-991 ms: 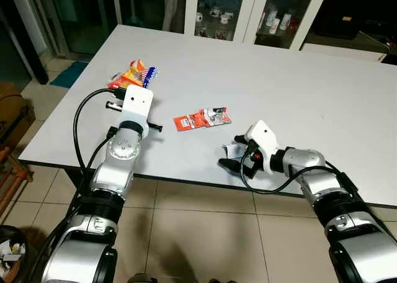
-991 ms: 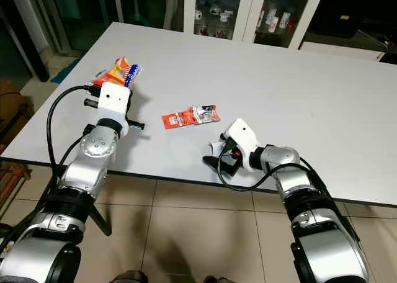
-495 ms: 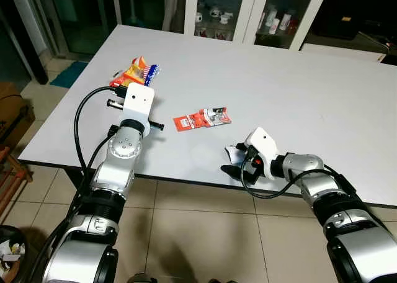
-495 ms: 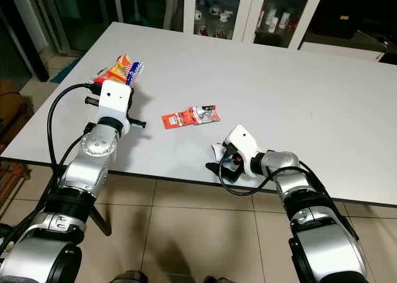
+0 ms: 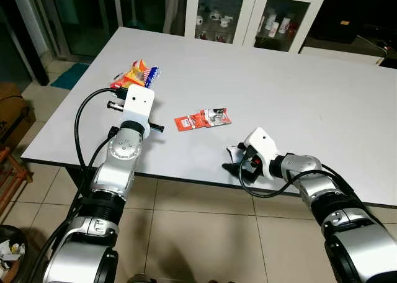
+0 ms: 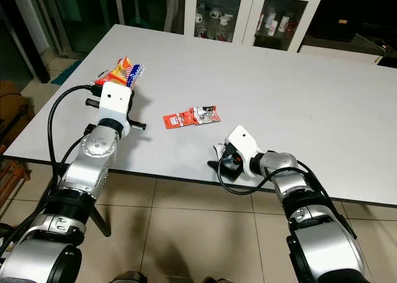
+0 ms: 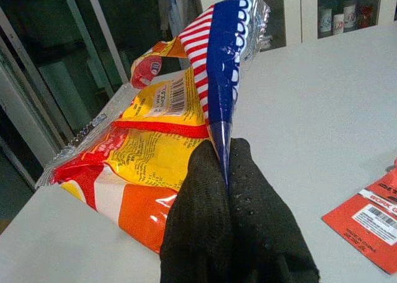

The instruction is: Picking trash to rubbish bin

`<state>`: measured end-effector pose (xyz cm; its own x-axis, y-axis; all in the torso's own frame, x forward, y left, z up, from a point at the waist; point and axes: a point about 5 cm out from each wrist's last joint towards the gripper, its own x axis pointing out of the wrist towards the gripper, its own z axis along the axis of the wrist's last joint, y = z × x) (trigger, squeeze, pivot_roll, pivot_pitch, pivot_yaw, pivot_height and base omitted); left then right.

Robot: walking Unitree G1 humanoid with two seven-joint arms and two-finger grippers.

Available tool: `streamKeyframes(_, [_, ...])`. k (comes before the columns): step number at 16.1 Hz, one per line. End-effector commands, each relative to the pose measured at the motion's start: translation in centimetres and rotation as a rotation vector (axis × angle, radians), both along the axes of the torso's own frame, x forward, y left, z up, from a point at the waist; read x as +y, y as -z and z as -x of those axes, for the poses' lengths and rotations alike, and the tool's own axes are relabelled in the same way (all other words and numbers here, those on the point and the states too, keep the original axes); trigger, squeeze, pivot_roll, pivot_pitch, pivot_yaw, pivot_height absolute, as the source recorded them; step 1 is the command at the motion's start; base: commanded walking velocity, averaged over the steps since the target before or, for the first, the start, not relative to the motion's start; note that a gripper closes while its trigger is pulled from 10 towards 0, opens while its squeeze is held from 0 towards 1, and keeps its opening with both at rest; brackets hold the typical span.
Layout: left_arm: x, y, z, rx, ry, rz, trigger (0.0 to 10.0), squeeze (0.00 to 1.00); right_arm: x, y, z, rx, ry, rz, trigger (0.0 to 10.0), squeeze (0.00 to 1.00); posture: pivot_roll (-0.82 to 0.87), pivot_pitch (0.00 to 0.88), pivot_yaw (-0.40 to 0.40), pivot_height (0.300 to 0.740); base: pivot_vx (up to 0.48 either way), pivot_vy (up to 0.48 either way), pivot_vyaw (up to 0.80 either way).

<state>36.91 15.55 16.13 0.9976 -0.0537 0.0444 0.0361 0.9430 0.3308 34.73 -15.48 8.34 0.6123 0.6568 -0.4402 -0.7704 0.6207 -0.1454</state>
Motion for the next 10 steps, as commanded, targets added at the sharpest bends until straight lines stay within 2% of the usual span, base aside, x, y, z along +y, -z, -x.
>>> streamKeyframes(1, [-0.57,-0.13,0.10,-0.001,0.023,0.000,10.0,0.00,-0.76,0.95,0.41,0.038,0.027,0.045,0.0,0.00,0.04,0.057,-0.124,0.740,0.000,0.000,0.00])
streamKeyframes(10, [-0.64,0.17,0.20,0.011,0.024,-0.006,10.0,0.00,-0.49,0.80,0.22,0.024,0.031,0.049,0.0,0.00,0.04,0.055,-0.128,0.740,0.000,0.000,0.00])
